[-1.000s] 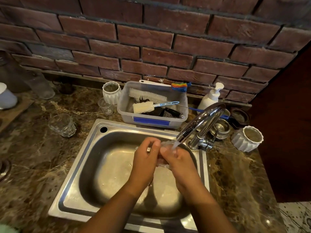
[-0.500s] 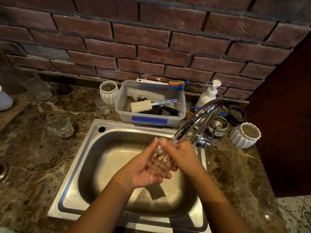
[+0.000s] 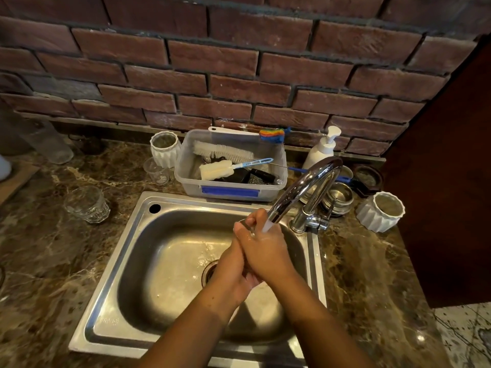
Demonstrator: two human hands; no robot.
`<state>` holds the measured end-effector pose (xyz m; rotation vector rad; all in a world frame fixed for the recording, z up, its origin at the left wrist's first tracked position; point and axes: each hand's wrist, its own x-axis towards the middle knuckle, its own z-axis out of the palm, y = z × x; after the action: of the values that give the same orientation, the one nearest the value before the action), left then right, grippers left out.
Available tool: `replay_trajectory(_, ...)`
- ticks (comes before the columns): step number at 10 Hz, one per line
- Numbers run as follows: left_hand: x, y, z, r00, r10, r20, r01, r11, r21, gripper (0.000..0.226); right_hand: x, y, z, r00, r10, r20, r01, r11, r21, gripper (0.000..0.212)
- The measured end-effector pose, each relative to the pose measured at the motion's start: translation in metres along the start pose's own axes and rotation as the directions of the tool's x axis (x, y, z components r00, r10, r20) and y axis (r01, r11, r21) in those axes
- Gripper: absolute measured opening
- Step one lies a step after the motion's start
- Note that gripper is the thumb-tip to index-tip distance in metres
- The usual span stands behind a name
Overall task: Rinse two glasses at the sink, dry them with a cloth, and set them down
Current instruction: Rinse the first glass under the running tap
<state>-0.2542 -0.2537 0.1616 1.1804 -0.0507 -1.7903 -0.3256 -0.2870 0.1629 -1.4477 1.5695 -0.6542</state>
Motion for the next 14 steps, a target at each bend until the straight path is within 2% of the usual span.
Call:
replay_trajectory(1, 0.0, 0.005, -0.011, 1.0, -0.006, -0.002, 0.007, 0.996, 0.089, 0.058, 0.01, 0.002, -0.01, 0.992, 0.122, -0.007, -0.121, 0.987, 0.111, 0.028)
replay_trajectory(2, -0.003, 0.01, -0.014, 0.996, -0.067, 0.065, 0.06, 0.993, 0.102, 0.07, 0.019, 0.004, -0.015, 0.984, 0.178, 0.011, -0.17, 0.913, 0.37, 0.015)
replay_trajectory(3, -0.004, 0.009, -0.02, 0.989, -0.088, 0.123, 0.077, 0.993, 0.091, 0.076, 0.023, 0.01, -0.016, 0.987, 0.159, 0.022, -0.153, 0.886, 0.437, 0.013)
replay_trajectory(4, -0.004, 0.008, -0.023, 0.998, -0.009, 0.069, -0.011, 0.959, 0.283, 0.071, 0.021, 0.007, -0.015, 0.994, 0.105, 0.002, -0.1, 0.934, 0.343, 0.02)
replay_trajectory(5, -0.006, 0.01, -0.016, 0.997, 0.043, 0.062, -0.064, 0.913, 0.402, 0.063, 0.021, 0.002, -0.013, 0.994, -0.06, -0.086, 0.07, 0.991, 0.117, 0.038)
replay_trajectory(6, -0.007, 0.016, -0.01, 0.996, 0.083, 0.027, -0.087, 0.944, 0.319, 0.059, 0.011, -0.002, -0.009, 0.993, -0.061, -0.103, 0.077, 0.984, 0.163, 0.04)
replay_trajectory(7, -0.008, 0.022, -0.006, 0.998, 0.052, 0.023, -0.055, 0.992, 0.11, 0.06, -0.002, 0.005, 0.007, 0.986, -0.164, 0.035, 0.162, 0.986, 0.037, 0.034)
replay_trajectory(8, -0.01, 0.02, -0.009, 1.0, 0.016, 0.021, -0.017, 0.998, 0.054, 0.058, -0.008, 0.005, 0.014, 0.97, -0.244, 0.007, 0.241, 0.952, -0.188, 0.043)
replay_trajectory(9, -0.008, 0.015, -0.018, 1.0, -0.025, 0.016, 0.025, 1.0, 0.002, 0.058, -0.001, 0.002, 0.002, 0.994, -0.09, -0.054, 0.087, 0.995, -0.056, 0.03)
replay_trajectory(10, -0.003, 0.016, -0.023, 0.997, -0.023, 0.071, 0.023, 1.0, -0.002, 0.064, 0.015, -0.006, -0.013, 0.989, 0.131, -0.073, -0.107, 0.956, 0.275, 0.028)
replay_trajectory(11, -0.001, 0.016, -0.022, 0.997, -0.009, 0.082, 0.004, 0.998, 0.058, 0.067, 0.024, -0.004, -0.019, 0.982, 0.191, -0.006, -0.175, 0.913, 0.368, 0.028)
replay_trajectory(12, 0.0, 0.016, -0.018, 0.998, 0.035, 0.056, -0.047, 0.973, 0.226, 0.06, 0.027, -0.002, -0.023, 0.997, 0.041, -0.07, -0.029, 0.985, 0.172, 0.025)
replay_trajectory(13, -0.003, 0.015, -0.013, 0.992, 0.088, 0.089, -0.114, 0.927, 0.356, 0.058, 0.022, -0.004, -0.019, 0.99, -0.106, -0.091, 0.115, 0.987, 0.11, 0.026)
replay_trajectory(14, -0.005, 0.018, -0.01, 0.986, 0.146, 0.076, -0.164, 0.901, 0.402, 0.058, 0.009, -0.007, -0.01, 0.974, -0.097, -0.206, 0.136, 0.973, 0.186, 0.027)
